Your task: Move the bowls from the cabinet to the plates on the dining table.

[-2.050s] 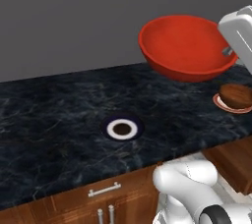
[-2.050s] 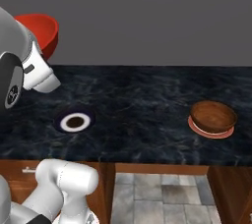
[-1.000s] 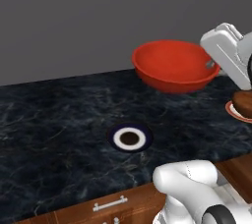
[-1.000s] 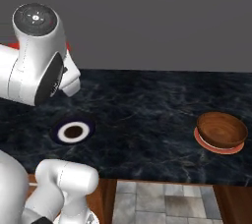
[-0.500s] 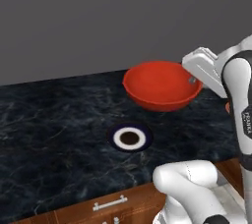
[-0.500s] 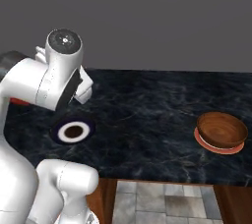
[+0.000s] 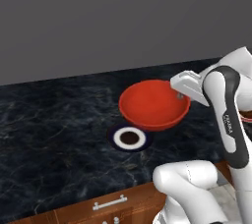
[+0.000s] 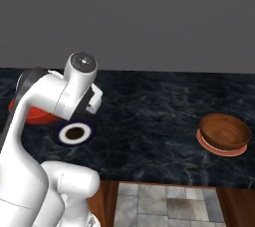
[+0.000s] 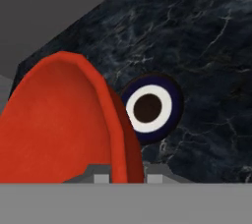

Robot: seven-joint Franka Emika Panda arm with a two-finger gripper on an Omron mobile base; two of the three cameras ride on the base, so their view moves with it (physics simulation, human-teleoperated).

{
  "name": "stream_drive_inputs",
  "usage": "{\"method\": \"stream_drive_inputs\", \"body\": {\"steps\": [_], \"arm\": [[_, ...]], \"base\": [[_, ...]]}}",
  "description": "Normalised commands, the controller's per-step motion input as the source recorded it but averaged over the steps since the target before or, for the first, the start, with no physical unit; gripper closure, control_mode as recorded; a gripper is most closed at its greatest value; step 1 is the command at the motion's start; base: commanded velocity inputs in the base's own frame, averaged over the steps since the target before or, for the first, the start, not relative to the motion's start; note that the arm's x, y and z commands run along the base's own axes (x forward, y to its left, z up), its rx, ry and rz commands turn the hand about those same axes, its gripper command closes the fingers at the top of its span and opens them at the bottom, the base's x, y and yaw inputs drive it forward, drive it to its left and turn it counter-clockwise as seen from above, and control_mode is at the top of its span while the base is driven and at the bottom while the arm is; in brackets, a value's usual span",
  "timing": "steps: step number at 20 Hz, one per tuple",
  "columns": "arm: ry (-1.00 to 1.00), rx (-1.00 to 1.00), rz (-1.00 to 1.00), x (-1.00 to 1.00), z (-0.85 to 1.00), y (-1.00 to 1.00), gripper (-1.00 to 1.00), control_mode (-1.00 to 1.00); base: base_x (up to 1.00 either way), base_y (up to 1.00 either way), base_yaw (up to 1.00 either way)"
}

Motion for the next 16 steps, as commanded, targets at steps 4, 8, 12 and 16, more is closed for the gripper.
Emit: {"method": "stream_drive_inputs", "body": {"steps": [4, 8, 12, 16], "arm": [[0.02, -0.02, 0.16, 0.41, -0.62, 0.06, 1.0, -1.0], [0.01, -0.01, 0.14, 0.45, -0.58, 0.08, 1.0, -1.0], [0.03, 0.01, 0.11, 0.53, -0.51, 0.08, 1.0, -1.0], [0.06, 0.06, 0.09, 0.57, -0.48, 0.04, 1.0, -1.0]], "base": [[0.0, 0.0, 0.0], [0.0, 0.0, 0.0], [0.0, 0.0, 0.0], [0.0, 0.0, 0.0]]}}
